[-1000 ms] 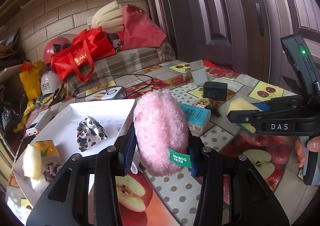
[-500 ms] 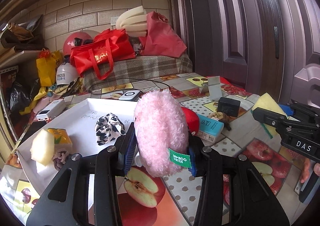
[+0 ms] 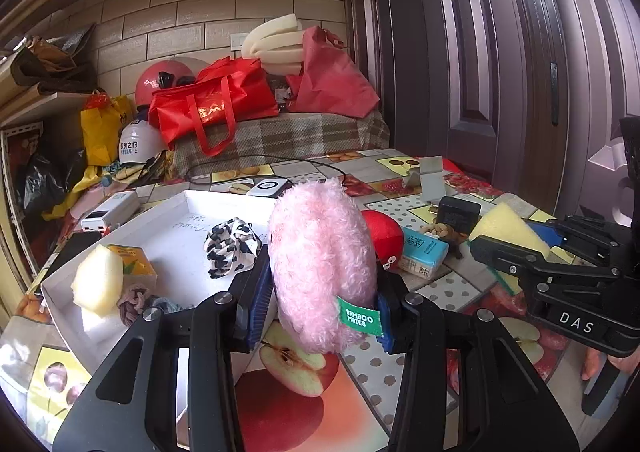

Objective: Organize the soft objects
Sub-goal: 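Carry the pink plush and yellow sponge into the tray and open both grippers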

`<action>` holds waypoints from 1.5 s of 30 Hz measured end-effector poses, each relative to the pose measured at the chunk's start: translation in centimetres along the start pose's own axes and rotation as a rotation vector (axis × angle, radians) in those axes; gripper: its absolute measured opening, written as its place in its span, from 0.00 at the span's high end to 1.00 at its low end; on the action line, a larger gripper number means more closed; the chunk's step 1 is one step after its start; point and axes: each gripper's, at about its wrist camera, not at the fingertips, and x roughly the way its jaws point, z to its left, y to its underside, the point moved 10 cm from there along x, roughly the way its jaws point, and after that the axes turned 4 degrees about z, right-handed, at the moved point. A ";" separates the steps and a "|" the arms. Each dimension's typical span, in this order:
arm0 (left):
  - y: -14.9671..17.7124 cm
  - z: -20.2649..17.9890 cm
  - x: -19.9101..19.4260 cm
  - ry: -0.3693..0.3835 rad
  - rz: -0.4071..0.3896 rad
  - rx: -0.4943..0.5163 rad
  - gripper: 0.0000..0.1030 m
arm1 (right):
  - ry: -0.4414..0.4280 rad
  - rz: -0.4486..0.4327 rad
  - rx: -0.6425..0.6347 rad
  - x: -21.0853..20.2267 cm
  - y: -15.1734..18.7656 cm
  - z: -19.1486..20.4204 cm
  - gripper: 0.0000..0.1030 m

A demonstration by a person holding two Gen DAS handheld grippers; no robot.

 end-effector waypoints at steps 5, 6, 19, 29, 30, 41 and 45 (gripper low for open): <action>0.5 1.1 -0.9 -0.011 0.000 -0.016 0.59 | -0.035 0.009 -0.060 0.7 0.0 2.8 0.60; 0.6 1.4 -1.1 -0.015 0.001 -0.019 0.59 | -0.041 0.011 -0.070 0.9 -0.1 3.3 0.60; 2.4 10.1 -3.0 -0.152 0.029 -0.098 0.59 | -0.129 -0.004 -0.162 2.5 -1.3 9.7 0.60; 3.3 16.7 -0.8 -0.230 0.101 -0.185 0.59 | -0.207 0.029 -0.149 5.5 -2.4 13.5 0.59; 3.4 17.1 -0.4 -0.230 0.116 -0.196 0.59 | -0.213 0.036 -0.146 6.0 -2.5 13.9 0.59; 2.1 18.1 2.5 -0.274 0.126 -0.150 0.59 | -0.244 0.076 -0.185 9.5 -3.7 18.1 0.59; 1.7 18.7 3.8 -0.268 0.140 -0.156 0.59 | -0.253 0.132 -0.159 11.4 -3.8 18.2 0.59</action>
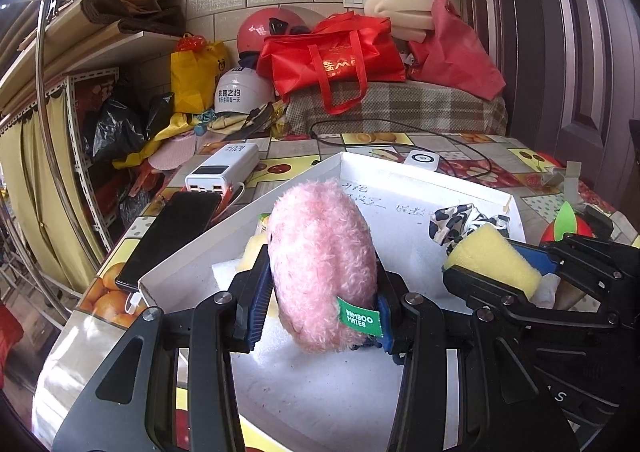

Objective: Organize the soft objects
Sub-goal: 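Carry the pink plush and yellow sponge into the tray and open both grippers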

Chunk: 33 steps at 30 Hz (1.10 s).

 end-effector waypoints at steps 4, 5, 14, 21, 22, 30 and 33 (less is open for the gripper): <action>-0.3 0.2 1.0 0.007 0.018 -0.017 0.59 | 0.000 0.043 0.054 1.8 -0.3 -1.2 0.60; -0.4 0.3 1.1 0.007 0.020 -0.021 0.59 | 0.009 0.046 0.064 2.1 -0.5 -1.6 0.59; -0.8 0.2 2.0 0.013 0.031 -0.029 0.59 | 0.109 0.055 0.070 5.2 -2.7 -3.9 0.59; -0.9 -0.2 1.7 -0.002 0.016 0.003 0.59 | 0.097 0.031 0.086 4.7 -2.9 -4.0 0.59; -0.9 -0.3 1.6 -0.002 0.013 0.008 0.59 | 0.098 0.027 0.075 4.6 -3.0 -3.8 0.59; -1.3 -1.5 0.9 -0.006 -0.028 0.065 0.58 | 0.109 0.001 0.019 4.3 -3.5 -2.8 0.59; -1.3 -1.2 0.8 -0.016 -0.033 0.054 0.57 | 0.106 0.001 0.026 4.4 -3.5 -3.0 0.59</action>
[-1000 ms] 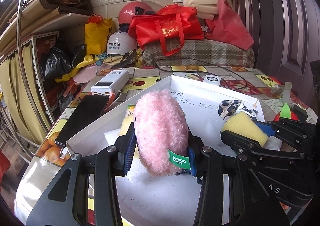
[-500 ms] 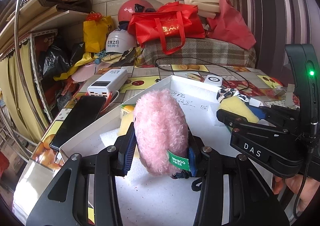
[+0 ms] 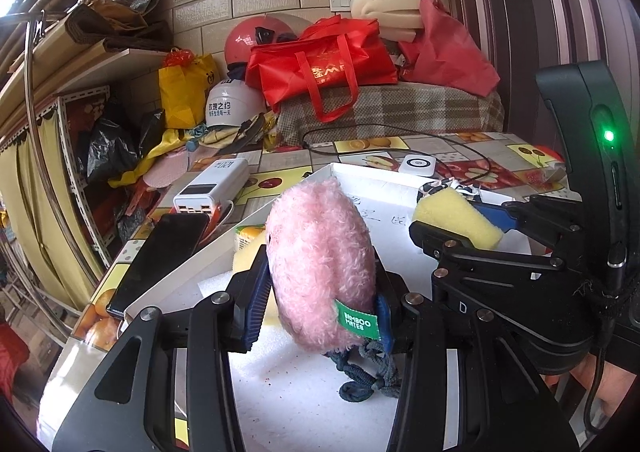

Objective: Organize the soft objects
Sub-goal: 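Carry the pink plush and yellow sponge into the tray and open both grippers, then move both grippers back to the white sock and red plush ball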

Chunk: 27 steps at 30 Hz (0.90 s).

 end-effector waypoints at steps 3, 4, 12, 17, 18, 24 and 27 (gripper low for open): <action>-0.3 1.3 -1.0 -0.058 -0.047 -0.050 0.55 | 0.006 -0.011 -0.001 -0.2 0.0 0.0 0.38; -0.4 1.8 -1.5 -0.077 -0.070 -0.070 0.47 | 0.011 -0.018 -0.004 -0.4 -0.1 0.1 0.22; -0.6 4.0 -2.8 -0.138 -0.136 -0.152 0.00 | 0.031 -0.051 0.040 -1.0 -0.3 -1.0 0.00; -0.5 4.6 -3.6 -0.145 -0.169 -0.180 0.00 | 0.041 -0.086 0.035 -1.8 -0.5 -0.8 0.00; -0.5 4.8 -3.7 -0.145 -0.173 -0.194 0.00 | 0.042 -0.101 0.031 -2.1 -0.6 -0.8 0.00; -0.2 6.3 -4.2 -0.135 -0.185 -0.276 0.00 | 0.039 -0.216 -0.067 -5.0 -0.9 1.3 0.00; 0.2 6.3 -4.4 -0.111 -0.178 -0.297 0.00 | 0.026 -0.225 -0.120 -6.0 -0.3 2.4 0.00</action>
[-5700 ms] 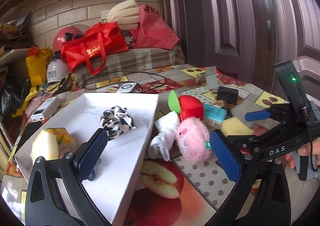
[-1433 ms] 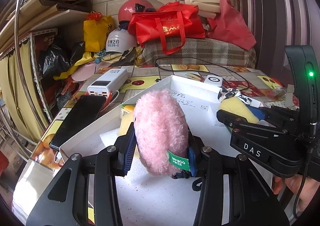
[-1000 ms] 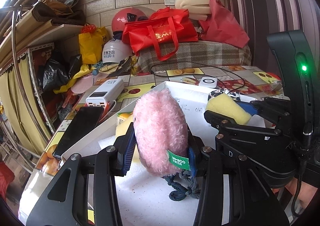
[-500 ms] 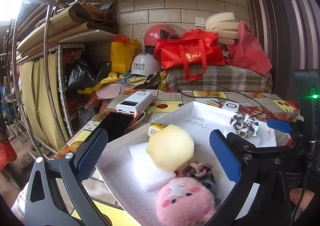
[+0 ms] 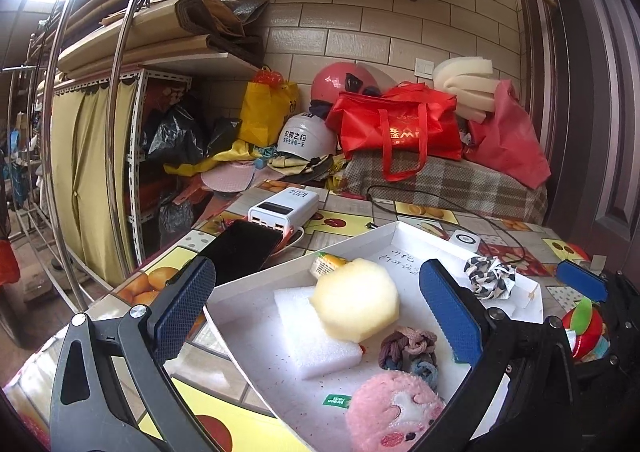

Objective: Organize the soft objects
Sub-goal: 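Move both grippers back to the white sock and red plush ball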

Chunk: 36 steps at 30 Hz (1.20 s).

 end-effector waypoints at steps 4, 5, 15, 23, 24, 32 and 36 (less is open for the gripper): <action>0.3 -1.0 -0.8 0.034 0.001 0.020 0.00 | -0.018 -0.009 -0.002 -1.9 0.8 -0.2 0.00; 0.4 -1.5 -1.0 0.047 0.002 0.037 0.00 | -0.016 -0.011 0.004 -2.5 1.1 -0.6 0.00; 3.3 -10.5 -3.6 0.285 0.060 0.270 0.00 | 0.045 0.025 0.108 -7.8 5.6 -9.5 0.00; 7.5 -21.1 -4.4 0.537 0.230 0.423 0.00 | 0.234 0.091 0.217 -10.3 9.5 -20.1 0.00; 8.1 -22.4 -4.2 0.551 0.252 0.439 0.00 | 0.258 0.085 0.253 -10.7 9.8 -21.6 0.00; 11.1 -26.9 -0.1 0.498 0.461 0.465 0.00 | 0.293 0.031 0.396 -12.7 10.7 -24.5 0.00; 12.2 -27.3 0.1 0.512 0.501 0.490 0.00 | 0.277 0.018 0.332 -12.7 10.1 -23.5 0.00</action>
